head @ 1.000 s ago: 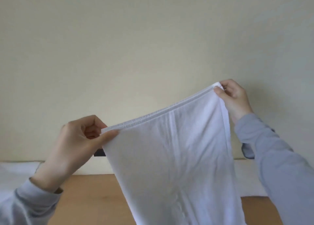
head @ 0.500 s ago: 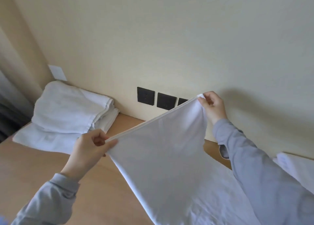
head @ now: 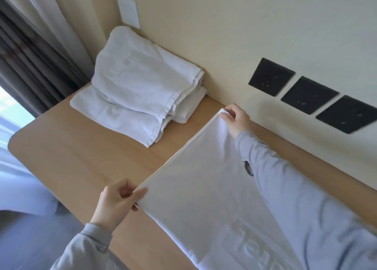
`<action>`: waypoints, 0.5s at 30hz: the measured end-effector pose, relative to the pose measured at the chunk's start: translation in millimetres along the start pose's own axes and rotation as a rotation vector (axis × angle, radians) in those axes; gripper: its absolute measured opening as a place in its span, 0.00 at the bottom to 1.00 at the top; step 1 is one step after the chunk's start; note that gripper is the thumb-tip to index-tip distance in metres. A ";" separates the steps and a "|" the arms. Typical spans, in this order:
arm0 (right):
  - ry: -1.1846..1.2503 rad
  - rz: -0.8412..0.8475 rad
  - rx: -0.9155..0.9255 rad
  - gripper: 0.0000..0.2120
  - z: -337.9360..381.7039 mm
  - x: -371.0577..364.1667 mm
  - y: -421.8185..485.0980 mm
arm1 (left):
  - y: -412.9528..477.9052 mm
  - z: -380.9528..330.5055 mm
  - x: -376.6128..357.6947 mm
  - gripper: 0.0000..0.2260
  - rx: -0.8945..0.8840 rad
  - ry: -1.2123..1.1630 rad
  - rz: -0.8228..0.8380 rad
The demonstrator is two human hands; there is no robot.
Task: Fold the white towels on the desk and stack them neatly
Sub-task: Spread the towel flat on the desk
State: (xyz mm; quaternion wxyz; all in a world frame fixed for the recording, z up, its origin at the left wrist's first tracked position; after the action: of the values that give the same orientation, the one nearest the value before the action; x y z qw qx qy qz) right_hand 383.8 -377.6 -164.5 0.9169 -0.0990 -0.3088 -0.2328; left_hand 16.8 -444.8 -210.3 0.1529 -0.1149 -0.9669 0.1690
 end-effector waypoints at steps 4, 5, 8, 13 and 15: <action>-0.031 0.075 0.009 0.05 0.6 -72.5 3.5 | -0.8 41.0 25.9 0.11 0.111 0.073 -0.044; -0.072 0.083 0.025 0.05 0.6 -86.9 3.3 | -1.6 49.4 30.5 0.11 0.132 0.132 -0.055; -0.234 0.103 0.059 0.02 -7.2 -118.6 2.9 | -3.2 60.4 37.5 0.09 0.147 0.414 -0.129; -0.558 0.008 0.138 0.12 -14.6 -134.6 -4.7 | -9.6 41.5 6.7 0.12 -0.127 0.727 -0.336; -0.693 -0.066 0.243 0.15 -1.8 -132.4 -15.3 | -11.2 29.0 -22.6 0.18 -0.296 0.783 -0.283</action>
State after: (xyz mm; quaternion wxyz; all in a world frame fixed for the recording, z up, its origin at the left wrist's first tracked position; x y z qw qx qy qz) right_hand 284.4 -343.1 -246.4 0.7549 -0.0523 -0.6294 -0.1766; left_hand 26.1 -469.8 -238.1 0.5112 -0.0576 -0.8560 -0.0503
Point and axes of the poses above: each hand's wrist, its own y-axis towards the middle knuckle, its own x-axis out of the back of the hand, z = x × y, the point moved 6 cm from there along y, towards the middle knuckle, and after that the axes turned 6 degrees about -y, right-handed, at the moved point
